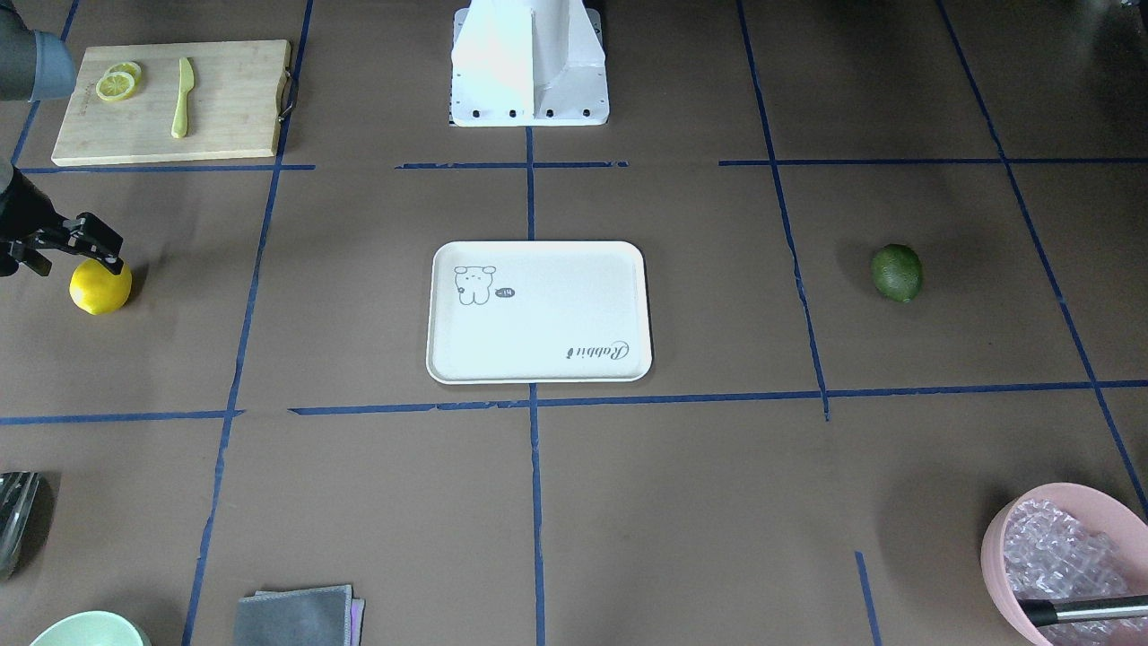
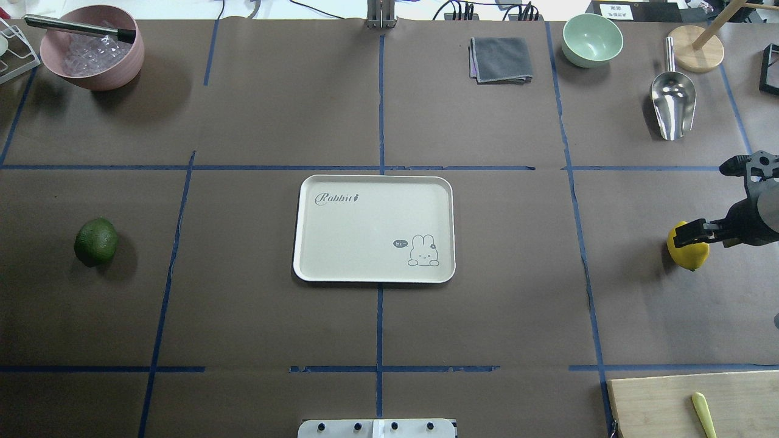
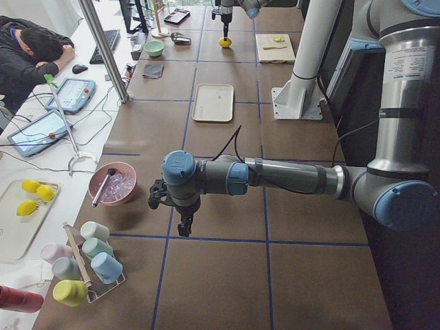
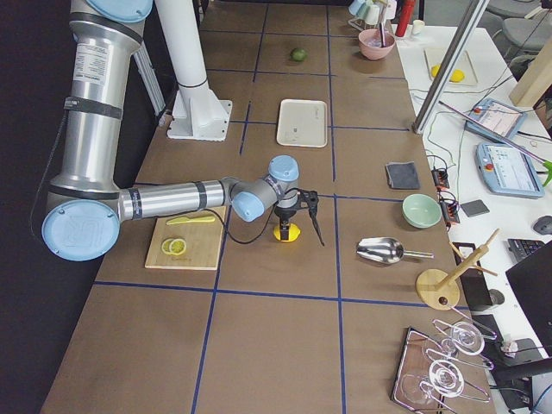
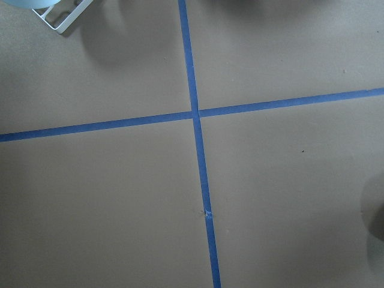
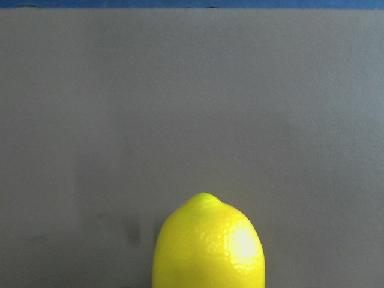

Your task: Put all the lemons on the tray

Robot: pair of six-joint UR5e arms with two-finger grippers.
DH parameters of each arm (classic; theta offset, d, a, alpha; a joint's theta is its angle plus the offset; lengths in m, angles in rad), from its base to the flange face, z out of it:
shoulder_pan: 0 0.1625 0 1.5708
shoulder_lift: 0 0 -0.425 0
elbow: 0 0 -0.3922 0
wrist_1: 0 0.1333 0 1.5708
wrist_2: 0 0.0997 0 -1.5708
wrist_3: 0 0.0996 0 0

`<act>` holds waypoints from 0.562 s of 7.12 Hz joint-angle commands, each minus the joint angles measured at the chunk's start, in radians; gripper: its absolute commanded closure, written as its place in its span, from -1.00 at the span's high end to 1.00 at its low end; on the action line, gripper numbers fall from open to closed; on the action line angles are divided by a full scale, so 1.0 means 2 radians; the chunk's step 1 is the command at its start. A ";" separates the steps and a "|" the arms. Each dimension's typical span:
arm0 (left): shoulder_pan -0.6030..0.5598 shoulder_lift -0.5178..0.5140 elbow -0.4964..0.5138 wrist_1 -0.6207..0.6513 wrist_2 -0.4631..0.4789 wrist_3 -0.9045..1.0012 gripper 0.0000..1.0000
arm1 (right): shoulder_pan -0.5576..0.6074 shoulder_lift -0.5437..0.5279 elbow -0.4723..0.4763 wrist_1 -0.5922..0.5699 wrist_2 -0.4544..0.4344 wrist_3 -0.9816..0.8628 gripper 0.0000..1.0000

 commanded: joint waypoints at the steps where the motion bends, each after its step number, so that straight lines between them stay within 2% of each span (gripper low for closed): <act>1: 0.000 0.000 0.000 0.000 -0.001 0.000 1.00 | -0.013 0.002 -0.012 0.000 -0.006 0.000 1.00; 4: -0.001 0.001 -0.002 0.000 0.000 0.001 1.00 | -0.016 0.028 -0.035 0.000 -0.006 0.001 0.99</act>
